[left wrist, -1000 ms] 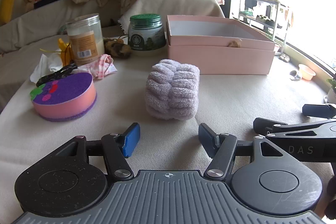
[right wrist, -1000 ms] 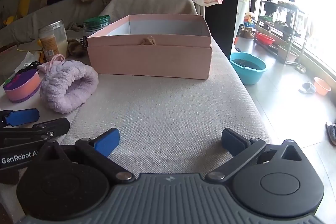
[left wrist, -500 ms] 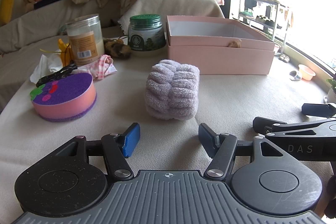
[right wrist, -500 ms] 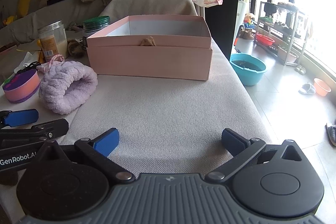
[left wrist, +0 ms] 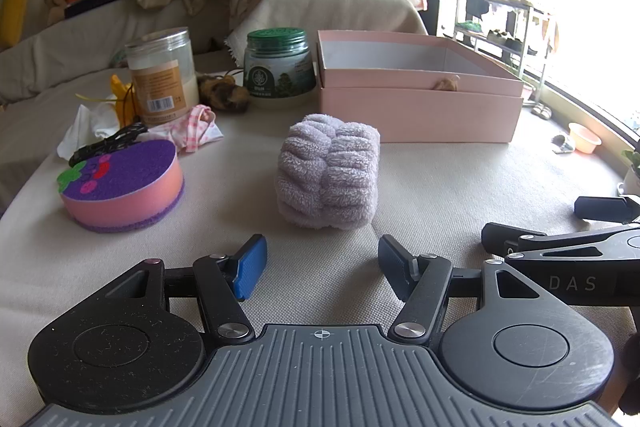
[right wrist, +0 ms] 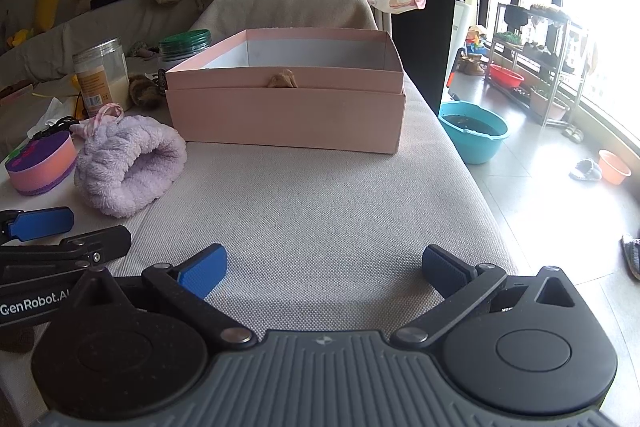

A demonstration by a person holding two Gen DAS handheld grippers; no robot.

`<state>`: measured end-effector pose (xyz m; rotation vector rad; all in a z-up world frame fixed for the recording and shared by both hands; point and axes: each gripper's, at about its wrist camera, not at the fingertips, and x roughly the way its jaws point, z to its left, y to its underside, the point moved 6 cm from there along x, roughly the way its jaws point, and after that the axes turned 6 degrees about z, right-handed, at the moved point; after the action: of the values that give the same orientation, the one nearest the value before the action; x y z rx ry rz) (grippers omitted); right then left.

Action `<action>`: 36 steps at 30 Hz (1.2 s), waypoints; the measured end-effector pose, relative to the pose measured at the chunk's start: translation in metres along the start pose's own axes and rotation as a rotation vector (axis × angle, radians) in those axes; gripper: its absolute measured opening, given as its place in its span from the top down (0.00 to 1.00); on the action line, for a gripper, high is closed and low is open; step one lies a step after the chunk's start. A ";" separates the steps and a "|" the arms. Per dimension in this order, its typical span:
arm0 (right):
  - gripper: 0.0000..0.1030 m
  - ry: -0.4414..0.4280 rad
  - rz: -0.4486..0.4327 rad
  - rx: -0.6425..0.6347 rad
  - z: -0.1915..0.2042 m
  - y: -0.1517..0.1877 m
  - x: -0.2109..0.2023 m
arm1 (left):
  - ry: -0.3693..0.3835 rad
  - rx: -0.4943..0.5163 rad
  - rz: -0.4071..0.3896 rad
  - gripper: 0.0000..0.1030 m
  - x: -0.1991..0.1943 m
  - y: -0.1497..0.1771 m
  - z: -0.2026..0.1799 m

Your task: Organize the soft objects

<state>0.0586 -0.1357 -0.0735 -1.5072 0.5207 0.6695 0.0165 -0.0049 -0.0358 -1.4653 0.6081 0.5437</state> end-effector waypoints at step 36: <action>0.00 -0.013 0.013 -0.018 -0.001 -0.002 0.001 | 0.002 0.001 0.000 0.34 0.000 0.001 0.000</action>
<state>0.0610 -0.1365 -0.0727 -1.5166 0.5158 0.6951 0.0162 -0.0048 -0.0363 -1.4647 0.6095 0.5415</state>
